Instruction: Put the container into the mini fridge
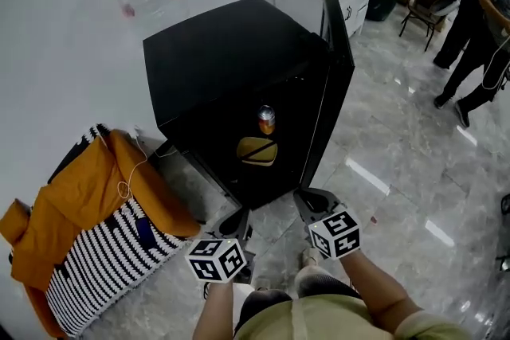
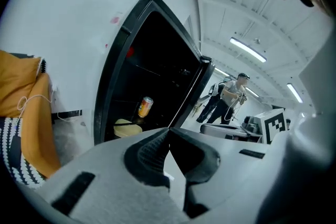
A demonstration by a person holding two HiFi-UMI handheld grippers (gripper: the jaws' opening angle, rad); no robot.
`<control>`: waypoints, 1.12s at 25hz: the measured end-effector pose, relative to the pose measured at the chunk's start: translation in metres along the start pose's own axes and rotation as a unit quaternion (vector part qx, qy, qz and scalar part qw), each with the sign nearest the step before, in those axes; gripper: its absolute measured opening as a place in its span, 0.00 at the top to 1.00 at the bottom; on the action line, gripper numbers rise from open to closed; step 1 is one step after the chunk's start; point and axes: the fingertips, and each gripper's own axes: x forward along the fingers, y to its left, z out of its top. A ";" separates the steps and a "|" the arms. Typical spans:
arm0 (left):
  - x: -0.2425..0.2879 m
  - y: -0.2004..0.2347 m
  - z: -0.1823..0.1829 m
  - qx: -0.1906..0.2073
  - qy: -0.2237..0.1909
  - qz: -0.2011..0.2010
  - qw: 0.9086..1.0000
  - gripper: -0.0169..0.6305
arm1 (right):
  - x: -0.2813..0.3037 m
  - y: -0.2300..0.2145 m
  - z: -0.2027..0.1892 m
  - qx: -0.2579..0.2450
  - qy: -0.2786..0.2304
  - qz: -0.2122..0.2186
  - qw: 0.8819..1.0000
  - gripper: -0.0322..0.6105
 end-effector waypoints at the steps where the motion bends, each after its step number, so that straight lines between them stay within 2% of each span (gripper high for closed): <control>1: -0.004 -0.001 0.003 0.005 -0.005 0.002 1.000 0.94 | -0.002 0.002 0.002 0.000 -0.001 0.000 1.000 0.90; 6: -0.022 -0.001 0.012 0.021 -0.016 0.008 1.000 0.94 | -0.008 0.015 0.011 0.000 -0.012 0.002 1.000 0.90; 16: -0.048 0.014 0.011 0.012 -0.020 0.039 0.999 0.94 | -0.016 0.040 0.013 0.000 -0.015 0.004 1.000 0.91; 28: -0.050 0.004 0.010 0.033 -0.015 0.028 0.999 0.94 | -0.033 0.047 0.011 0.001 -0.019 -0.009 1.000 0.91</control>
